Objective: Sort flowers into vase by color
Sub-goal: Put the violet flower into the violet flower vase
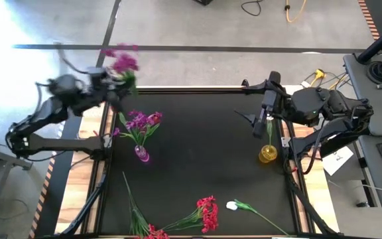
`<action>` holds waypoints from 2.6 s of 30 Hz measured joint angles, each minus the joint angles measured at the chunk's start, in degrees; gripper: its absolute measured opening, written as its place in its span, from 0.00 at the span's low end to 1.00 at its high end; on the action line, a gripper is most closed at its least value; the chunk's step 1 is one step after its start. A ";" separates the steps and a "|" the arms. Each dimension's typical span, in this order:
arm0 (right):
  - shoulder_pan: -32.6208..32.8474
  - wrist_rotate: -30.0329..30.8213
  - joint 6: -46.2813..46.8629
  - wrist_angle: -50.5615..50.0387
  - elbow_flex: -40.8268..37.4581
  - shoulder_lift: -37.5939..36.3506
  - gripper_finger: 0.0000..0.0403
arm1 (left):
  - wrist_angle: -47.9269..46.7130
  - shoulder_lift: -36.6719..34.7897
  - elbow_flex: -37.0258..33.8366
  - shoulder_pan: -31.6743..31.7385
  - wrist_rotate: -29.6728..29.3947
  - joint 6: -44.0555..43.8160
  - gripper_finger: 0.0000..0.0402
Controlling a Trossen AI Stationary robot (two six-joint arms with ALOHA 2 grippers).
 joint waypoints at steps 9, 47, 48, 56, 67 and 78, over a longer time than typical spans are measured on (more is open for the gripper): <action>0.00 -2.04 2.19 3.61 0.02 0.00 0.81 | -5.63 -1.86 11.37 -9.35 8.34 13.45 0.00; 0.76 -11.93 0.59 12.32 0.46 11.09 0.81 | 2.50 -11.17 -31.12 -32.54 -2.76 22.51 0.00; 0.76 -11.94 0.99 12.32 0.46 10.99 0.81 | 0.75 -11.49 -31.14 -32.54 -3.61 22.57 0.00; 0.76 -11.94 1.35 12.35 0.46 10.84 0.81 | 0.03 -12.40 -32.03 -32.54 -4.05 20.51 0.00; 0.76 -11.99 5.14 12.32 0.46 10.84 0.81 | 9.50 -13.78 -39.50 -32.54 -8.06 17.44 0.00; 0.76 -12.05 4.47 12.34 0.46 10.84 0.81 | 27.83 -12.70 -47.46 -32.55 -9.77 17.32 0.00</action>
